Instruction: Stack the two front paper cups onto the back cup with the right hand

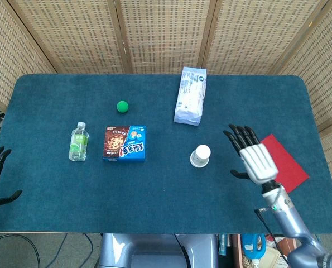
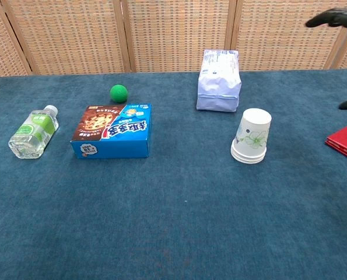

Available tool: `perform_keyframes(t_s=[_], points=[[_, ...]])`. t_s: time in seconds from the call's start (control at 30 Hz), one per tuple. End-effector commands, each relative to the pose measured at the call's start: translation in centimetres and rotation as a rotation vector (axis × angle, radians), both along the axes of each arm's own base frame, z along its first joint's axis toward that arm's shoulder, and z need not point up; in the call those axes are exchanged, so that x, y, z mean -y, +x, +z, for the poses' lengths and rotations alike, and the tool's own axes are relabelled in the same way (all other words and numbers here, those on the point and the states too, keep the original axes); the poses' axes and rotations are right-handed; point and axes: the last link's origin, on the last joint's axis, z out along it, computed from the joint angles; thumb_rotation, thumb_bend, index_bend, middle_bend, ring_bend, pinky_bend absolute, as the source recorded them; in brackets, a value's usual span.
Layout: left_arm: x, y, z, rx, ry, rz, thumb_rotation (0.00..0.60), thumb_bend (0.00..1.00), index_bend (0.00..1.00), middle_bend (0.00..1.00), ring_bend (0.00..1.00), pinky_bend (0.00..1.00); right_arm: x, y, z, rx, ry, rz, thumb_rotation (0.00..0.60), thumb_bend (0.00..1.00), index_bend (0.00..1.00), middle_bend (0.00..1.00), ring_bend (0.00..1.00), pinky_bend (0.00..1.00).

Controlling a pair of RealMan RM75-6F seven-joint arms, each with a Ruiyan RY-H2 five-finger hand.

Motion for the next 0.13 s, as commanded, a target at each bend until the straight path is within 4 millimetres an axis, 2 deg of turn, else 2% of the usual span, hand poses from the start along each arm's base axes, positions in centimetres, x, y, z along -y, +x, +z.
perform_keyframes(t_s=[0.03, 0.13], points=[[0.1, 0.0, -0.3, -0.015, 0.011, -0.006, 0.600, 0.19, 0.00, 0.00, 0.00, 0.00, -5.1, -5.2, 1.1, -0.014, -0.057, -0.023, 0.600, 0.00, 0.00, 0.00, 0.00, 0.00], [0.3, 0.0, -0.5, -0.022, 0.010, -0.008, 0.600, 0.19, 0.00, 0.00, 0.00, 0.00, -6.4, -6.1, 1.3, -0.012, -0.086, -0.049, 0.600, 0.00, 0.00, 0.00, 0.00, 0.00]])
